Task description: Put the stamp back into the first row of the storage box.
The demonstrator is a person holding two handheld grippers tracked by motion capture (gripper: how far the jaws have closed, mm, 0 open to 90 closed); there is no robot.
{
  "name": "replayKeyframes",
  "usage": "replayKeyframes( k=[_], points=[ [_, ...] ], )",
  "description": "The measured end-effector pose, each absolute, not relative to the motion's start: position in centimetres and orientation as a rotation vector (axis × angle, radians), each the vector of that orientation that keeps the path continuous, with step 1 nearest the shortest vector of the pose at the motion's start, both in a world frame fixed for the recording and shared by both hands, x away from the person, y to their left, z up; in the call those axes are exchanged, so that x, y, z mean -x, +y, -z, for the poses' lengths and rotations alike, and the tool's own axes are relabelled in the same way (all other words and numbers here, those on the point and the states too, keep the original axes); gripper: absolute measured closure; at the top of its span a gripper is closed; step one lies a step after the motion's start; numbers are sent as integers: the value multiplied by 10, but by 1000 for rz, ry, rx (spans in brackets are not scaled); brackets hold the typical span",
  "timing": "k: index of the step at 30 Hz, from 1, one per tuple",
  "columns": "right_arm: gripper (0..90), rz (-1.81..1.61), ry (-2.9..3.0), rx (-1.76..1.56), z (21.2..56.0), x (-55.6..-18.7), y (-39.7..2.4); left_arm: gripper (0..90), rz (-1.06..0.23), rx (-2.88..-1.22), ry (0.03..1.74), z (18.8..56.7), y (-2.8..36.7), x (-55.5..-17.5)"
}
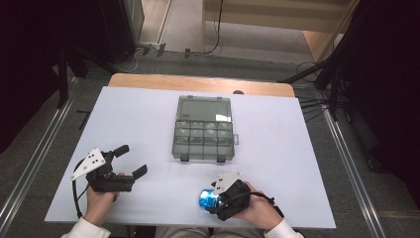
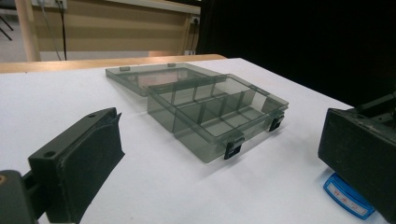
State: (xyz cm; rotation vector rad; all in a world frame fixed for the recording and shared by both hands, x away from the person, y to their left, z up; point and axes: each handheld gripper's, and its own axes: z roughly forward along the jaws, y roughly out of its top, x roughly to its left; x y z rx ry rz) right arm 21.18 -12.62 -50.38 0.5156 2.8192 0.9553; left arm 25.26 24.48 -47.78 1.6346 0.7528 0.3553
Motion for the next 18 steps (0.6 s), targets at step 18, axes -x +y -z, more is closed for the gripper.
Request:
replayKeyframes(
  k=[18],
  points=[
    [424, -906, 2835, -490, 509, -212, -117, 0, -341, -1622, 761, 478, 246, -253]
  ],
)
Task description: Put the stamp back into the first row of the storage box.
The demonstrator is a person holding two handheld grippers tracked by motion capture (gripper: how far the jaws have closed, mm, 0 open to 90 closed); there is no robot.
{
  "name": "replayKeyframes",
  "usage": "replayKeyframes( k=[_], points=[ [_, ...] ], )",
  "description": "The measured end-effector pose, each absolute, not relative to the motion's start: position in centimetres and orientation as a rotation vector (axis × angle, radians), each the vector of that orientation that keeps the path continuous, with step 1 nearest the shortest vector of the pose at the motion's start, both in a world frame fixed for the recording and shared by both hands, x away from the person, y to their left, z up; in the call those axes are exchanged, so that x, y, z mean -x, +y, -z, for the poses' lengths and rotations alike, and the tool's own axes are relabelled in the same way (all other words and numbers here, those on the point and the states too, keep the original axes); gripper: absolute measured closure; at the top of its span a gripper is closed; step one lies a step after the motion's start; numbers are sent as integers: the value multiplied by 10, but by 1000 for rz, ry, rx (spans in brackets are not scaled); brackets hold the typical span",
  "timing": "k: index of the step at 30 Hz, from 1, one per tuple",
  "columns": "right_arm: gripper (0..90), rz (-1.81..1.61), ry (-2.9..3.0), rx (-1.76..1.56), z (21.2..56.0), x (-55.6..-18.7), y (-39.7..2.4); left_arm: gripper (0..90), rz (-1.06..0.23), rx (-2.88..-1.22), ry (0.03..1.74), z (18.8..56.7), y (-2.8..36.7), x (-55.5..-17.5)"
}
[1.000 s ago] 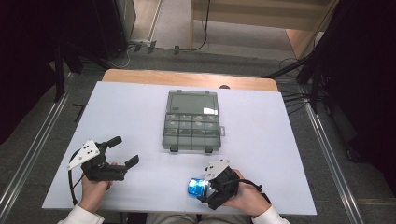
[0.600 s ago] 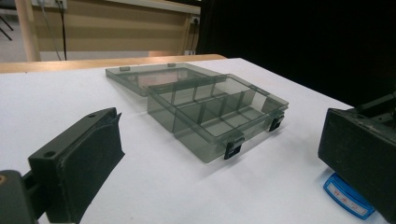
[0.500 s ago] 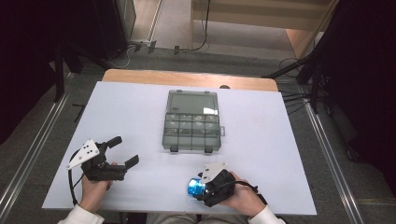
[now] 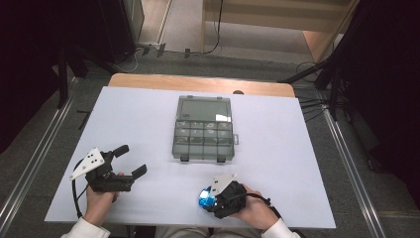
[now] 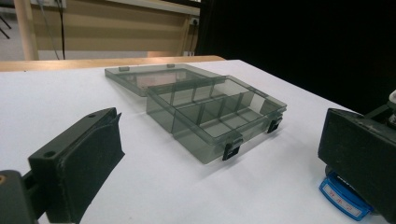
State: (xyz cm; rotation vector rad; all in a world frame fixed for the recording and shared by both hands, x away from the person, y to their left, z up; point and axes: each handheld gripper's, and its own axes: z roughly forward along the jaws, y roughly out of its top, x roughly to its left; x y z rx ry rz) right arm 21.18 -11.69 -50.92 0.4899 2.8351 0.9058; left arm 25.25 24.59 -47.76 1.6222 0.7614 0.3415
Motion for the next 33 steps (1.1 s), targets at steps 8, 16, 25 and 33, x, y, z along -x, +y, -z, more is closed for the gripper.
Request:
replayKeyframes(
  k=[8, 16, 25, 33],
  points=[
    [425, -951, 2840, -512, 503, -213, -120, 0, -348, -1618, 761, 477, 247, -251],
    [425, -1040, 2822, -558, 483, -224, -132, 0, -348, -1625, 762, 478, 247, -251],
    [425, -1113, 2825, -618, 470, -246, -146, 0, -339, -1617, 766, 478, 248, -252],
    [425, -1141, 2852, -656, 454, -266, -152, 0, -328, -1614, 763, 479, 247, -252]
  ],
)
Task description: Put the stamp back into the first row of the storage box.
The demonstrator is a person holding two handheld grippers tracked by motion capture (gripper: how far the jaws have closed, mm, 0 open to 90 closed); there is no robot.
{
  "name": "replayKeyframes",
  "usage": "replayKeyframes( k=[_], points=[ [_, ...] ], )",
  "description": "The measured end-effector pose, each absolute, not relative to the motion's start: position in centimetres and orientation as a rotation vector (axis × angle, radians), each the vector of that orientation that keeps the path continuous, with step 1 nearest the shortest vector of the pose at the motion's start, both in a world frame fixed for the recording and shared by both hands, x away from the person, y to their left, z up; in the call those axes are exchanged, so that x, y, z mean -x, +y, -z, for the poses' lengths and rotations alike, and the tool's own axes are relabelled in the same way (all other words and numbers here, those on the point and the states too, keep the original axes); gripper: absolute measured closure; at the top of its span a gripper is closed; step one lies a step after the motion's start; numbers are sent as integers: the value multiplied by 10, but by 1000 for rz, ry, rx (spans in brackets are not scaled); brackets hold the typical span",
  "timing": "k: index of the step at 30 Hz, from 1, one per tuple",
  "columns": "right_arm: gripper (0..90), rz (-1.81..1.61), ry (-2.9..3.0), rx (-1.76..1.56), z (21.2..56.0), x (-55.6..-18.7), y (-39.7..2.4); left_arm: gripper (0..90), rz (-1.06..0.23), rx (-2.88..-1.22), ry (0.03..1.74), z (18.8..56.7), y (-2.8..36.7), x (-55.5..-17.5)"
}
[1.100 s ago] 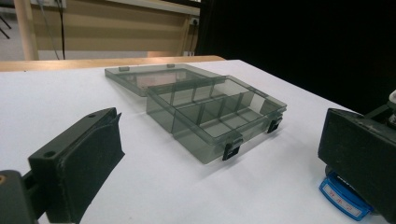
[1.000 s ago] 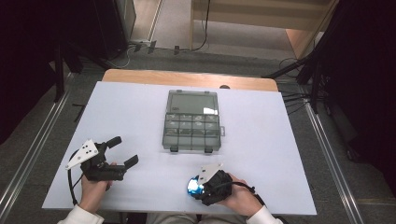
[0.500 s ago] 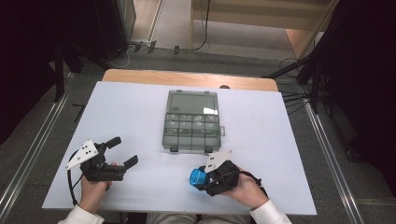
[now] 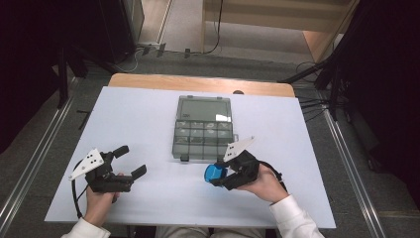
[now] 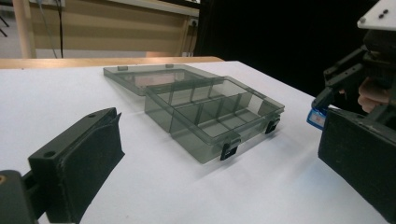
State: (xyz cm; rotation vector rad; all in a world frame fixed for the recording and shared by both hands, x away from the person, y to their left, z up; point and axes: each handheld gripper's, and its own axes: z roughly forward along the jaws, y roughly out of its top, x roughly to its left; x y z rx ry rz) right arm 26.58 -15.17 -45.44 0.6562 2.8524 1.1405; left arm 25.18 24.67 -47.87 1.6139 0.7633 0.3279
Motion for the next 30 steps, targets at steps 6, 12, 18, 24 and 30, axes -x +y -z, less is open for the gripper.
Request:
replayKeyframes(
  k=[6, 12, 18, 24, 30],
  points=[
    [425, -1141, 2873, -637, 441, -282, -150, 0, -329, -1608, 767, 479, 247, -252],
    [426, -1194, 2851, -657, 425, -297, -151, 0, -325, -1605, 767, 479, 247, -252],
    [426, -1190, 2857, -656, 412, -315, -149, 0, -324, -1604, 768, 479, 248, -252],
    [426, -1181, 2853, -670, 408, -333, -144, 0, -323, -1603, 768, 479, 247, -252],
    [426, -1148, 2851, -669, 403, -350, -138, 0, -316, -1597, 766, 478, 249, -252]
  ],
)
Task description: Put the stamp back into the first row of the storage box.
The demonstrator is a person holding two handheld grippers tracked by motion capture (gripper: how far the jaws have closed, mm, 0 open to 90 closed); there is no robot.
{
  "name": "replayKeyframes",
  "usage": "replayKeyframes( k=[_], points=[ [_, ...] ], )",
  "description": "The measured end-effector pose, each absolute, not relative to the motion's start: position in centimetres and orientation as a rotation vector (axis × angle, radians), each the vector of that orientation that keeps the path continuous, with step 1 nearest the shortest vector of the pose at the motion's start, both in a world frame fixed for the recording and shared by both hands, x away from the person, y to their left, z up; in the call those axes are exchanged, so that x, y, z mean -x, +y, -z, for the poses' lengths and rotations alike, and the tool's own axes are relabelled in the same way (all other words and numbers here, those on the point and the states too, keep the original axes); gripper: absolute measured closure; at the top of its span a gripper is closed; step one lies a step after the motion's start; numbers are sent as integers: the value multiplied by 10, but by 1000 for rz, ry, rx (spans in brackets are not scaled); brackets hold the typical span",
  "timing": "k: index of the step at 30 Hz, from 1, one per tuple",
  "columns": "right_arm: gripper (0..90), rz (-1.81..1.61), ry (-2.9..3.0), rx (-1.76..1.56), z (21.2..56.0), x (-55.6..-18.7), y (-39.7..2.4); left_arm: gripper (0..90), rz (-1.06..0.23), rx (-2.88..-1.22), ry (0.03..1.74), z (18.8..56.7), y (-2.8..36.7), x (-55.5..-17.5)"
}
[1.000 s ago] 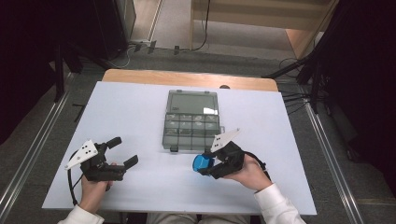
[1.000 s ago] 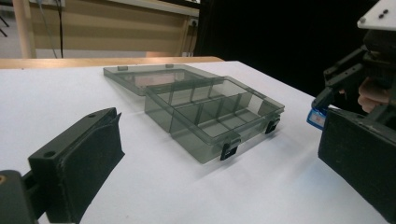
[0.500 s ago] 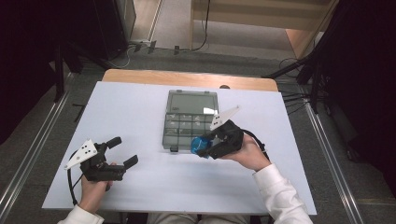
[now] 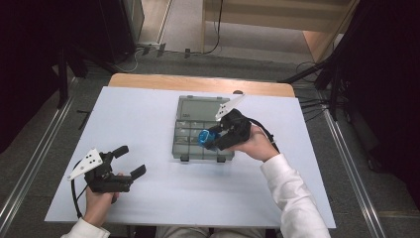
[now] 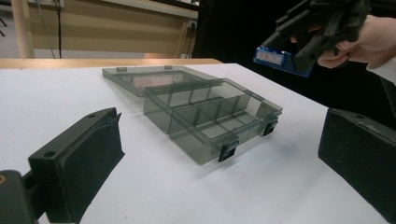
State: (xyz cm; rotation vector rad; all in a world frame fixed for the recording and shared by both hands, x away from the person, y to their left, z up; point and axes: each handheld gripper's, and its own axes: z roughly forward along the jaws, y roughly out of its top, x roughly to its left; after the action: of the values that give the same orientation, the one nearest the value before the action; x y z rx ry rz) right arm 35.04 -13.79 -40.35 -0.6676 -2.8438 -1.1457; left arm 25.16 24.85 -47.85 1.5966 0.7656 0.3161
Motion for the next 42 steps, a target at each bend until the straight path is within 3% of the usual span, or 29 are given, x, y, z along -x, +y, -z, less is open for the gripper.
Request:
replayKeyframes(
  k=[21, 42],
  points=[
    [426, 1142, -2886, 703, 421, -404, -126, 0, -302, -1583, 774, 479, 249, -253],
    [426, 1050, -3006, 741, 451, -424, -134, 0, -302, -1589, 775, 479, 250, -255]
  ],
)
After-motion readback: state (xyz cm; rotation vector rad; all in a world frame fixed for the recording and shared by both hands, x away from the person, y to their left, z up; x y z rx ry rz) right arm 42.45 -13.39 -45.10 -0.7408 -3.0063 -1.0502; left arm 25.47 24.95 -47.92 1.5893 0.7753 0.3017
